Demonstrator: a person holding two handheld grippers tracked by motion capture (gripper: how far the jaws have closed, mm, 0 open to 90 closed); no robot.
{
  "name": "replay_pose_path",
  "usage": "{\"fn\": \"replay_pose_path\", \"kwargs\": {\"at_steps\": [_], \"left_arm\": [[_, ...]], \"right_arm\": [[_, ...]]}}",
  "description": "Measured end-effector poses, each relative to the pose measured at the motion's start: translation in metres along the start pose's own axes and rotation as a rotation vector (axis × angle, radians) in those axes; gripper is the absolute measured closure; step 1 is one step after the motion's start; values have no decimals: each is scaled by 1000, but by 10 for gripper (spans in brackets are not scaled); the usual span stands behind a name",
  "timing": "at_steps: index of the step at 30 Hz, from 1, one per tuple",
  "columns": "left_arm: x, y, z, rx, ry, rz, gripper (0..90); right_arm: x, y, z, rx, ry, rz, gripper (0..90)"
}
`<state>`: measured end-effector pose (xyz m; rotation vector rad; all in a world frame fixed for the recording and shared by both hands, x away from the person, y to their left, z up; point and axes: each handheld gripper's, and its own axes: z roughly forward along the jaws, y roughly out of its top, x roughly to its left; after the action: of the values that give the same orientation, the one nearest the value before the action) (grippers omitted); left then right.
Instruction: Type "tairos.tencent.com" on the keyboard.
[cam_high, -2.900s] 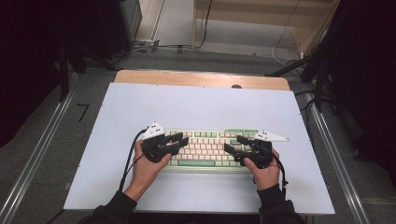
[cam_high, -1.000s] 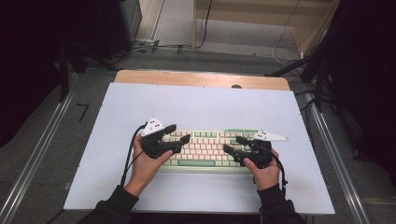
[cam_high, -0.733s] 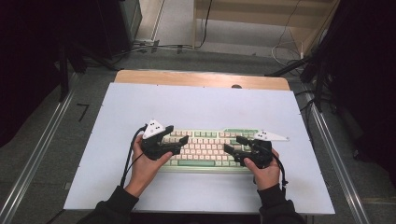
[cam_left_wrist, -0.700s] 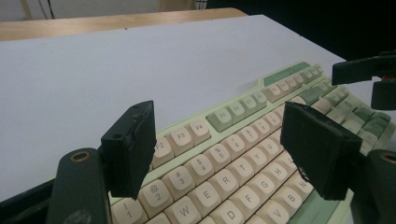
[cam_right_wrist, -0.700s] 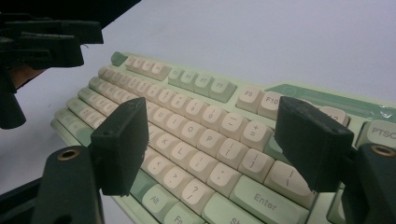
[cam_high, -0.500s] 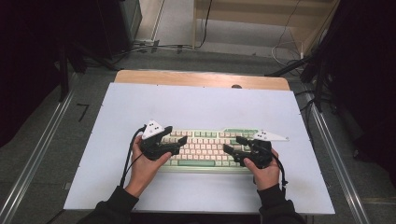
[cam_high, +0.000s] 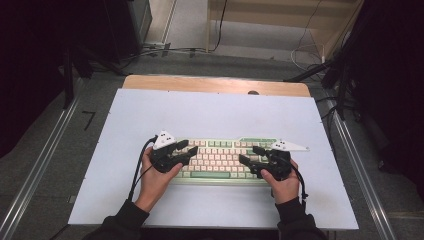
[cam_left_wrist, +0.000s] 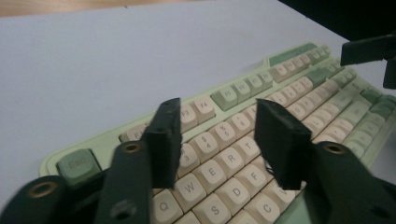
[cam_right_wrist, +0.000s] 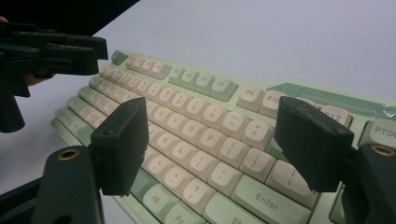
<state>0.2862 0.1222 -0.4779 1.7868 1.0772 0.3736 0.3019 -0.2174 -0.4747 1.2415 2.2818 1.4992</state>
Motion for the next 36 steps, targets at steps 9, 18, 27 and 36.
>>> {"fn": "replay_pose_path", "kwargs": {"at_steps": [9, 18, 27, 36], "left_arm": [[-6, -3, 3, 42, 22, 88, 900], [-8, -6, 11, 107, 37, 114, 900], [-8, -8, 19, 157, 38, 107, 900], [-5, 1, 3, 49, -13, 41, 741]], "right_arm": [[0, 0, 1, 5, 1, 0, 244], [1, -1, 2, 9, 3, 1, 244], [1, -1, 3, 13, 3, -2, 244], [1, -1, 2, 12, 4, -3, 244]]}}
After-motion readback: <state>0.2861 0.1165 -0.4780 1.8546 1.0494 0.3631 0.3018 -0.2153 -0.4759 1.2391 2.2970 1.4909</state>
